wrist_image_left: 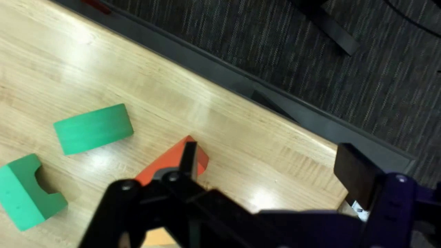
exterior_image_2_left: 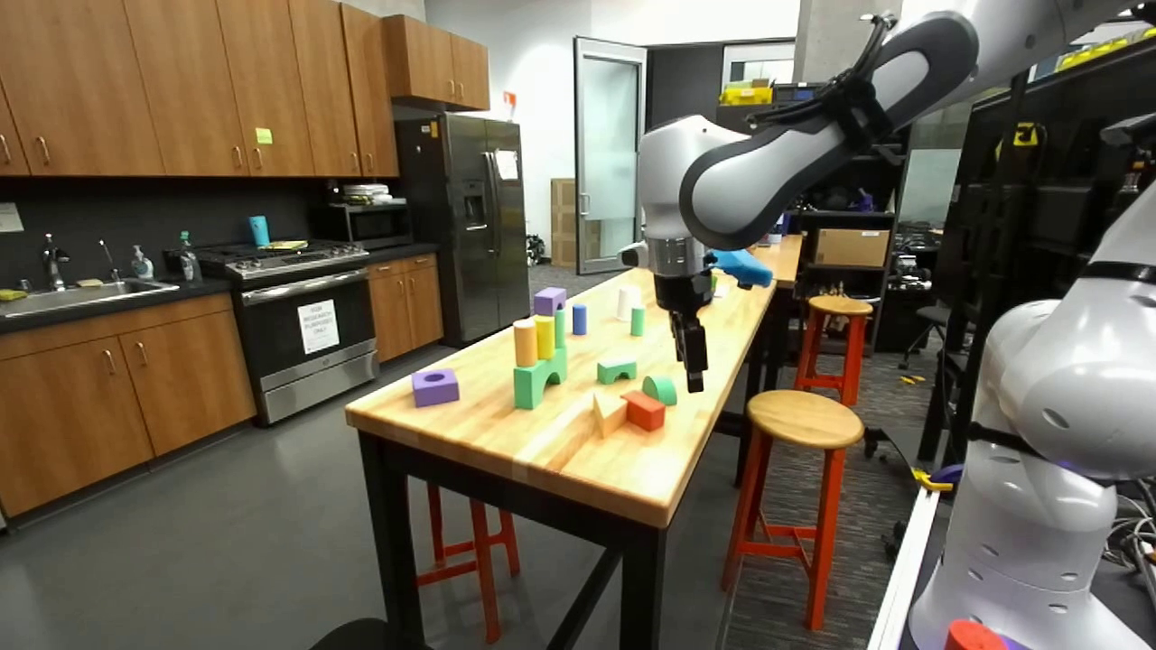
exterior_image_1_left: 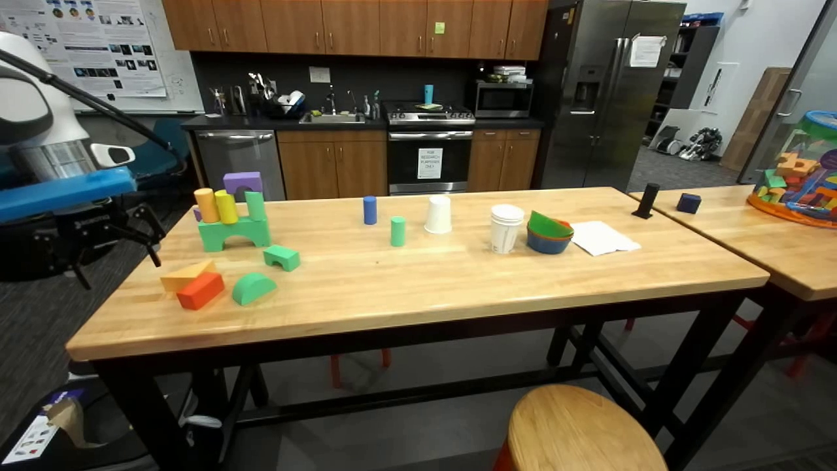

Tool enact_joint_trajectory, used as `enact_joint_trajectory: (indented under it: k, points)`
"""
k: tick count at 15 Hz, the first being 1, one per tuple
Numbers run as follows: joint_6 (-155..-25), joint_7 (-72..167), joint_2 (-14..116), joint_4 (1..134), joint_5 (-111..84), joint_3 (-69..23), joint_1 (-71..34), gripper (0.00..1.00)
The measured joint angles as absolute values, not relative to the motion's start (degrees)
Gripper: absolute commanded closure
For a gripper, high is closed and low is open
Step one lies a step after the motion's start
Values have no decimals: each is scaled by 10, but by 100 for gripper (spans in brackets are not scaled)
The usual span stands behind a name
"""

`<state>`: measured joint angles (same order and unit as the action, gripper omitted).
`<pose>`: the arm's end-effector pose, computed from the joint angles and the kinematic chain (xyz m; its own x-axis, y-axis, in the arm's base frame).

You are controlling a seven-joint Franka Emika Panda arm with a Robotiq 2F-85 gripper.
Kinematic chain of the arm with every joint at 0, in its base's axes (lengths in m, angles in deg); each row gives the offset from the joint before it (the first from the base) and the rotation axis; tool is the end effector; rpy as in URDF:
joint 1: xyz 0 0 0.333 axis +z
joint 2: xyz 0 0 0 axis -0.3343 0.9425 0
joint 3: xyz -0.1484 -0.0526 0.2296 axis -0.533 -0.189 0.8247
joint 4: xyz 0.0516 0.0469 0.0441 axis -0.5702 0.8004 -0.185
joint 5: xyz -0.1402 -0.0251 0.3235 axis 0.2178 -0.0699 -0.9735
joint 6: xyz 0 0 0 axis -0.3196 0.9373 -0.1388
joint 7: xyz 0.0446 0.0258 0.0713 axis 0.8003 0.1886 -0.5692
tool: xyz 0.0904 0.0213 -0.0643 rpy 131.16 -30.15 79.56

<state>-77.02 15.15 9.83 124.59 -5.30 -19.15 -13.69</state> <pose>0.3680 0.0273 0.3730 0.7690 0.6241 -0.1385 0.6382 -0.7622 0.1088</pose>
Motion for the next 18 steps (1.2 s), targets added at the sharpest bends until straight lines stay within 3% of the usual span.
enact_joint_trajectory:
  k: [10,18]
  points:
    - [-813,130,112,1248,-51,-194,-136,0]
    - [-936,-21,267,1156,-36,-229,-143,0]
